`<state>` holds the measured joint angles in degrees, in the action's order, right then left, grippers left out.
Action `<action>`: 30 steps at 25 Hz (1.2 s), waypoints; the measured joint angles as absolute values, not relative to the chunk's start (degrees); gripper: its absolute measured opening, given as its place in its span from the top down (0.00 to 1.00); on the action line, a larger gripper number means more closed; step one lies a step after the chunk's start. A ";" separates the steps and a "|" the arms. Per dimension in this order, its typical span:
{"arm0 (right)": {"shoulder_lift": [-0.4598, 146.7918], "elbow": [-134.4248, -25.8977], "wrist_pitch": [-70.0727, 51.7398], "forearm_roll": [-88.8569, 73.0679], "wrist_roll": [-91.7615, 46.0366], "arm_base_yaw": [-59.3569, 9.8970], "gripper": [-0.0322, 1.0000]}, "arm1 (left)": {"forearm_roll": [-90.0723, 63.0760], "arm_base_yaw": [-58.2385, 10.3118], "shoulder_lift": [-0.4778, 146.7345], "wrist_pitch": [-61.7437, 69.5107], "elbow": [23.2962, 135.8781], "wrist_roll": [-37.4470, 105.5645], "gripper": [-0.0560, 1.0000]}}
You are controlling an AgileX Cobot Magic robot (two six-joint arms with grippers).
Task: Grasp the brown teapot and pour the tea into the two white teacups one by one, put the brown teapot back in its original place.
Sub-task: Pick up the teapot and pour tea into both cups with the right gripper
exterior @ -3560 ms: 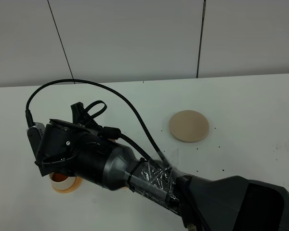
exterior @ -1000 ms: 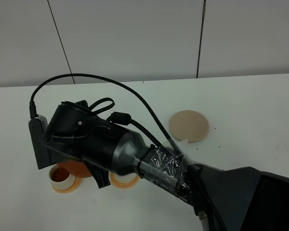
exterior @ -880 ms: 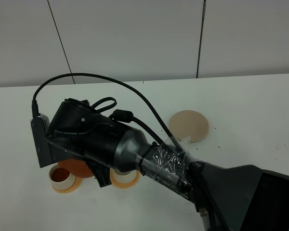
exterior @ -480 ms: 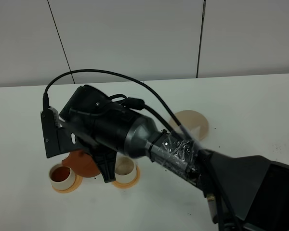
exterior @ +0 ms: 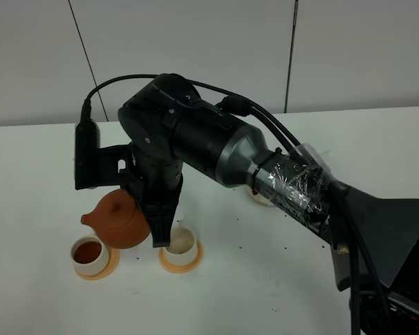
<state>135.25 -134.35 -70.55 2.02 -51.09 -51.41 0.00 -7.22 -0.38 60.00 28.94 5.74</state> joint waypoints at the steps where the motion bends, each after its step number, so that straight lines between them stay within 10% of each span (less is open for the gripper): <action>1: 135.25 -134.35 -70.58 1.15 -51.09 -51.27 0.88 | 0.00 -7.22 -0.38 60.00 28.94 5.74 0.75; 30: 135.13 -134.35 -70.69 -8.48 -51.65 -46.38 0.88 | 0.00 -7.22 -0.38 60.00 28.94 5.74 0.75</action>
<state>135.13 -134.35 -70.69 -8.48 -51.65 -46.38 0.00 -7.22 -0.38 60.00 28.94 5.74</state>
